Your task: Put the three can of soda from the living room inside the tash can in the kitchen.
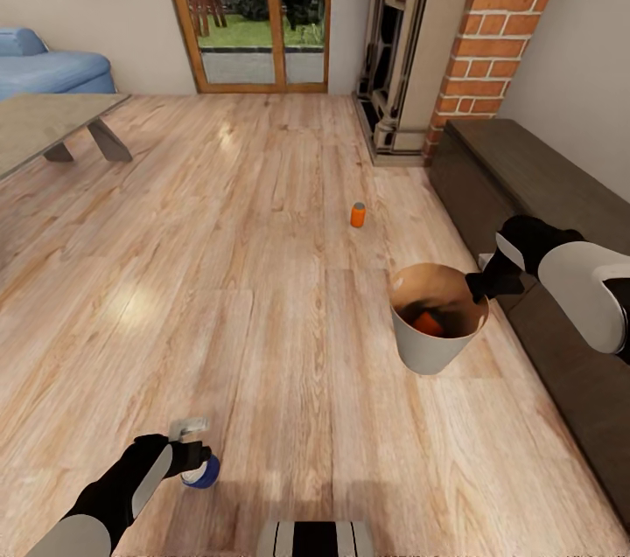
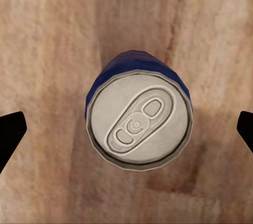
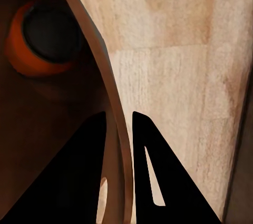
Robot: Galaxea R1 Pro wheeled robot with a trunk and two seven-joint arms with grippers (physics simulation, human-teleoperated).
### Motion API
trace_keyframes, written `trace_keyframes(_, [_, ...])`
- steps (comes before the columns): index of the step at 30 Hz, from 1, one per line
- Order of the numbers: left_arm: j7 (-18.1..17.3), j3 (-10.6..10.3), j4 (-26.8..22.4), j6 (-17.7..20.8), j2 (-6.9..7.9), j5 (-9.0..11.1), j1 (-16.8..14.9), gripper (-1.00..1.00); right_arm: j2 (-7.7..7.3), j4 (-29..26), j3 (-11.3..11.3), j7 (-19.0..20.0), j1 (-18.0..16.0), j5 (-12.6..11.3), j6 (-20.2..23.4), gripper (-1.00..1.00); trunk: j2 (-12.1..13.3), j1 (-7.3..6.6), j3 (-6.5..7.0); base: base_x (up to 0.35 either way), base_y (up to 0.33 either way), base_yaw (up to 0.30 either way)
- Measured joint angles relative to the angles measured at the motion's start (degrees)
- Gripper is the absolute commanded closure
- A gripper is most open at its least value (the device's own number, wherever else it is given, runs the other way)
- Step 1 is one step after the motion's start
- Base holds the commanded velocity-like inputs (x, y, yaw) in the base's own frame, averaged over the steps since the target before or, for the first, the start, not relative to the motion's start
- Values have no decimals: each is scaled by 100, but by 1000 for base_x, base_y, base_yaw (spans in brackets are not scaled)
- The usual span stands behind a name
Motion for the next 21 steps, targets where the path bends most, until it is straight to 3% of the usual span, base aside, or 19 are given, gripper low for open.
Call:
trace_keyframes(4, [-2,0,0,-5,0,17,5,-100,7,0,-9,6,-1,-38,5,100,0,0,-33,0,0,0])
trace_keyframes(12, [-2,0,0,-16,0,31,7,-100,18,2,224,0,-2,7,-1,100,0,0,-97,0,0,0])
trace_keyframes(21, [-13,-1,-15,-18,2,33,9,-100,6,1,201,5,-2,-40,5,100,0,0,-164,79,-20,0])
